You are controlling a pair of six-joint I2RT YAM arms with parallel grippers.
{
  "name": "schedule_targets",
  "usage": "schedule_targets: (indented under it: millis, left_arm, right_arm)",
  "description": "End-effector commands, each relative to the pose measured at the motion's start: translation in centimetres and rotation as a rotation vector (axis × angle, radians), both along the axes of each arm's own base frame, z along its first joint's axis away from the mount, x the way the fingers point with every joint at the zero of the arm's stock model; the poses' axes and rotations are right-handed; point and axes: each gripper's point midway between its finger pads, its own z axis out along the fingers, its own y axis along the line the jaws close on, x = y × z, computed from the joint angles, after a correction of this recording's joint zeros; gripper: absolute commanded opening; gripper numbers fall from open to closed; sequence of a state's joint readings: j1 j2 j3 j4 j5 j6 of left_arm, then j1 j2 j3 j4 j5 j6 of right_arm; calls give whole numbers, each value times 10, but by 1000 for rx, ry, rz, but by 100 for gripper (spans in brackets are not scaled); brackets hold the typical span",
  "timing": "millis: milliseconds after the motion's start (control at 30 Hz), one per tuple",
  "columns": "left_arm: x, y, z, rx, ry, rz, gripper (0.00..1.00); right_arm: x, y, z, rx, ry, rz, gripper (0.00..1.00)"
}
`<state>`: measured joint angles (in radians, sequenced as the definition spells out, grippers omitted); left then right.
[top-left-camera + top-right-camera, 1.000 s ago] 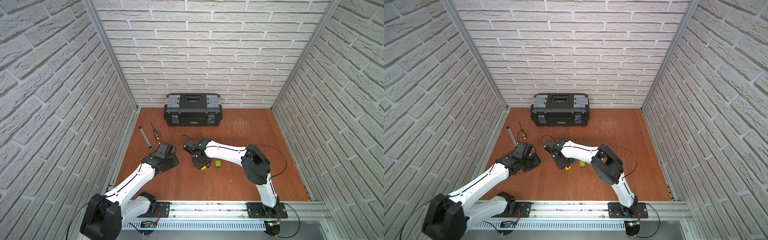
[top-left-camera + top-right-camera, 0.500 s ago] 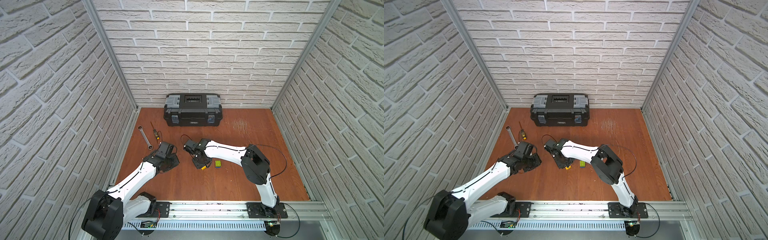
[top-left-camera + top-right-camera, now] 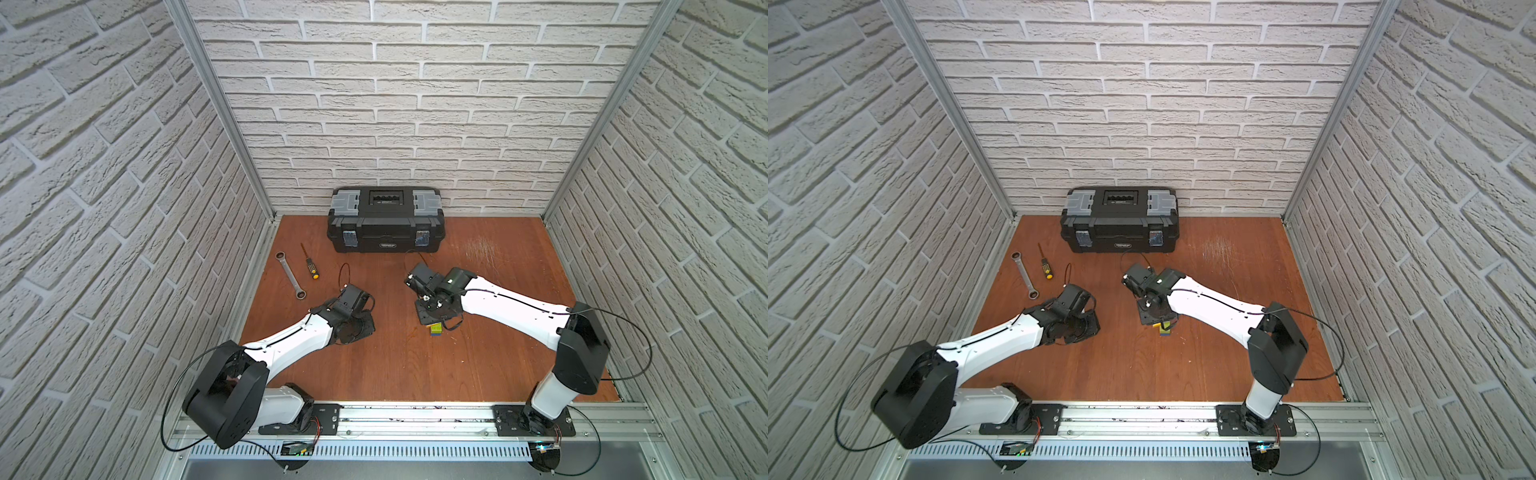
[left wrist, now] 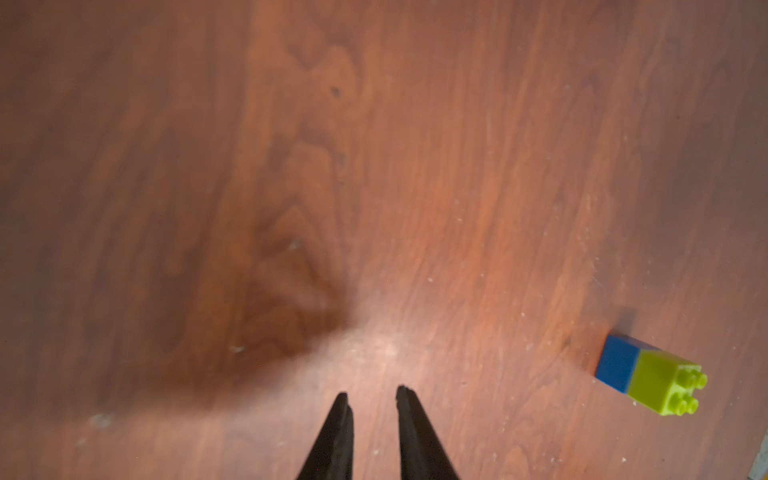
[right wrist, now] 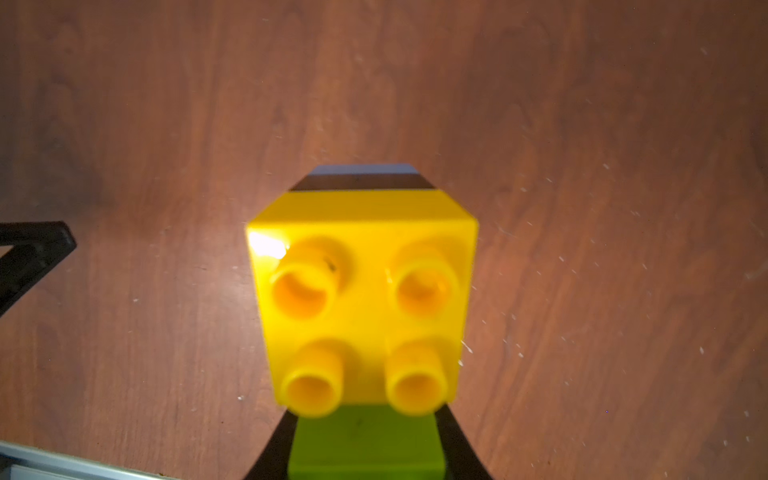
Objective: Assemble the number 4 with lego
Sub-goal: Pick up the lego brick from the center of the board, then assemble the lego brick with the lego brick.
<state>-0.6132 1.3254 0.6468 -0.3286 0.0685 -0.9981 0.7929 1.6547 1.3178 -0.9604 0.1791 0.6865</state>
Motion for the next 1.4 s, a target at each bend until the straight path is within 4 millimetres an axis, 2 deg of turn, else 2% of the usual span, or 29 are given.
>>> schedule_targets:
  millis: [0,200,567,1367]
  left_arm:
    - [16,-18,8,-26,-64,-25,22]
    - [15,-27,-1,-23,-49,-45,19]
    - [13,-27,-10,-17,-33,-50,19]
    - [13,-28,-12,-8,-21,-54,19]
  right_arm:
    - [-4,-14,-5,26,9,-96,5]
    - [-9,-18,-17,50,48,-122,3]
    - [-10,-12,-25,66,73,-121,2]
    - [-5,-12,-44,13,105,-142,2]
